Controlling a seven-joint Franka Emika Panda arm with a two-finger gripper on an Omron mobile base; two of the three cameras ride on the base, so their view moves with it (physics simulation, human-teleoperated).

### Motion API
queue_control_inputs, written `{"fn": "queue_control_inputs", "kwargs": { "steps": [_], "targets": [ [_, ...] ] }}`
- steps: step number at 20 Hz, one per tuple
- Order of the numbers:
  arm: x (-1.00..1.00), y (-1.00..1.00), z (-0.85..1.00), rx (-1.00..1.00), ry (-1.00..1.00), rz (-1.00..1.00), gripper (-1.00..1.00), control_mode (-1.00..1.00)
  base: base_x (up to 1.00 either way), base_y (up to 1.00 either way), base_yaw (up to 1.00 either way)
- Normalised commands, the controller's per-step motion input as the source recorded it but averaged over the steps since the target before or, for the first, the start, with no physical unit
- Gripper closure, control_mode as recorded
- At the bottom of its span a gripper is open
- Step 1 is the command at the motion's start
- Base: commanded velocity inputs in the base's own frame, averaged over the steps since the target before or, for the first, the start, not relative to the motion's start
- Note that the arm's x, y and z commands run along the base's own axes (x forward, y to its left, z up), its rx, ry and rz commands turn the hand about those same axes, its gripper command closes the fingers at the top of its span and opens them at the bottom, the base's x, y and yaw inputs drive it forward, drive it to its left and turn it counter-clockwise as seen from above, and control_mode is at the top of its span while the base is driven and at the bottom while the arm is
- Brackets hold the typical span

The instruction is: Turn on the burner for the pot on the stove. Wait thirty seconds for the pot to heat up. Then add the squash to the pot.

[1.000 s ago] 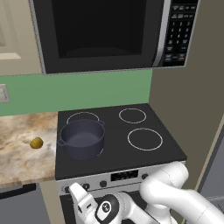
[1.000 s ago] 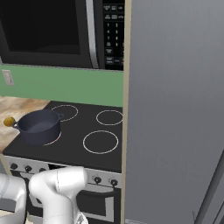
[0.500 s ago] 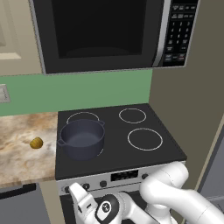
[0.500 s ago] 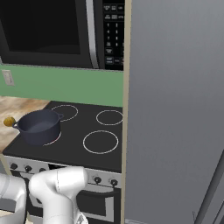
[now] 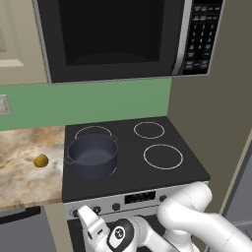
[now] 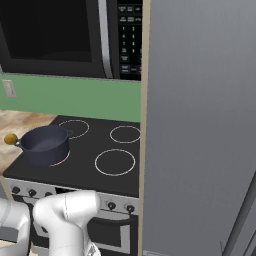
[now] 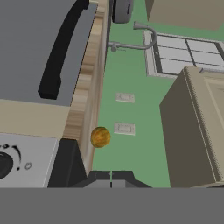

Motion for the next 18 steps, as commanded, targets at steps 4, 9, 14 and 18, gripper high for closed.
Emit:
{"fn": "queue_control_inputs", "kwargs": {
  "steps": [4,9,14,18],
  "targets": [
    [0.00,0.00,0.00,0.00,0.00,0.00,1.00,-1.00,0.00,0.00,0.00],
    [0.00,0.00,0.00,0.00,0.00,0.00,1.00,-1.00,0.00,0.00,0.00],
    [0.00,0.00,0.00,0.00,0.00,0.00,1.00,-1.00,0.00,0.00,0.00],
    [0.00,0.00,0.00,0.00,0.00,0.00,1.00,-1.00,0.00,0.00,0.00]
  ]
}}
